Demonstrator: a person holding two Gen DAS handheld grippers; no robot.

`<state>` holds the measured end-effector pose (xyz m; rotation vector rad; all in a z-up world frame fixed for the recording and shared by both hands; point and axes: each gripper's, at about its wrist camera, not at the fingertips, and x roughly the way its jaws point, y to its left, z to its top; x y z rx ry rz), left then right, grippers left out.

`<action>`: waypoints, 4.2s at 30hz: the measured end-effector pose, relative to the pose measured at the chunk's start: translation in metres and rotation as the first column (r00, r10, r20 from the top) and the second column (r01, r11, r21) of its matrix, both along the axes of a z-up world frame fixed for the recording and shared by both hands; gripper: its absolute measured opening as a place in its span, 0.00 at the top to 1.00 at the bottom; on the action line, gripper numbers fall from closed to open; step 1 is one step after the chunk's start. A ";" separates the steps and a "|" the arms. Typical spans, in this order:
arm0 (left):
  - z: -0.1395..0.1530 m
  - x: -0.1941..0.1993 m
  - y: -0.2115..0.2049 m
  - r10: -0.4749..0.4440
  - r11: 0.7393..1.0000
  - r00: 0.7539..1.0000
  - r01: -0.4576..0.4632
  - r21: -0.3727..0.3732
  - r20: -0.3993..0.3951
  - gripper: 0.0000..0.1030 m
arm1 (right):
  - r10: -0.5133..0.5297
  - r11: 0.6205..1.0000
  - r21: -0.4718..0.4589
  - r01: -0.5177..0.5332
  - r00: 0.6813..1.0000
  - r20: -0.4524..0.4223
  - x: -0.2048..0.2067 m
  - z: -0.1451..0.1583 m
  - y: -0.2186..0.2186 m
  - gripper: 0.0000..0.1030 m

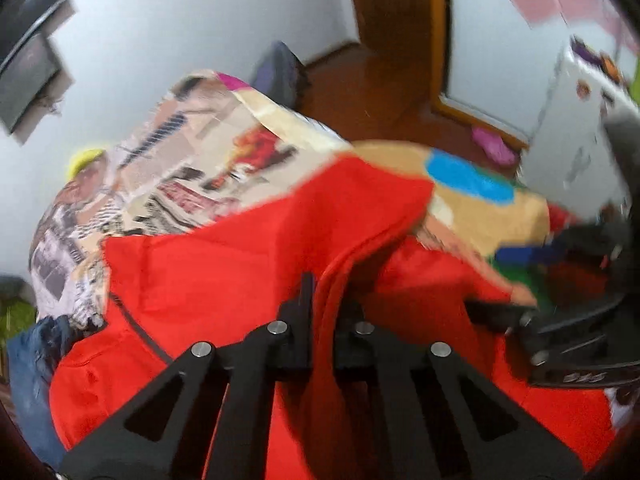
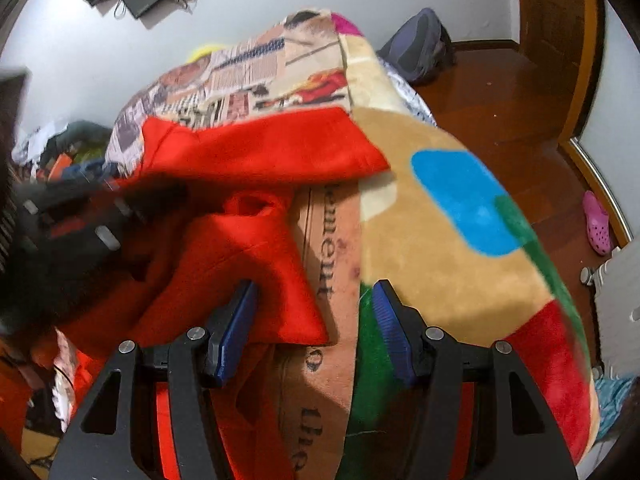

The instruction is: Fold large clothes

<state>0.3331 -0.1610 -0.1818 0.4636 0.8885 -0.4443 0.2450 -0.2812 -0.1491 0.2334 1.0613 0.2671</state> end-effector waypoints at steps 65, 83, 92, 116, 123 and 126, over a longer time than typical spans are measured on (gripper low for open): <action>0.055 -0.132 0.291 0.672 0.735 0.729 -0.635 -0.238 0.129 0.97 | 0.148 0.964 -0.233 -0.128 0.986 0.074 -0.014 0.018 0.052 0.37; -0.067 -0.171 0.348 0.742 0.648 0.642 -0.761 -0.040 -0.190 0.47 | 0.107 0.981 -0.167 -0.099 0.993 0.040 -0.028 0.039 0.028 0.37; 0.031 -0.120 0.330 0.655 0.743 0.755 -0.644 -0.183 0.002 0.37 | 0.174 0.981 -0.110 -0.158 0.973 0.153 -0.012 0.089 0.049 0.37; 0.008 0.034 0.310 0.573 0.807 0.818 -0.574 -0.140 -0.053 0.38 | 0.325 0.946 -0.039 -0.323 0.944 0.055 0.158 0.050 0.174 0.32; -0.007 0.036 0.297 0.540 0.840 0.842 -0.536 -0.085 0.024 0.55 | 0.318 0.948 -0.003 -0.319 0.946 -0.055 0.206 0.004 0.207 0.32; -0.010 0.033 0.296 0.540 0.841 0.840 -0.535 -0.083 0.049 0.67 | 0.308 0.950 -0.021 -0.310 0.949 -0.070 0.209 -0.007 0.217 0.45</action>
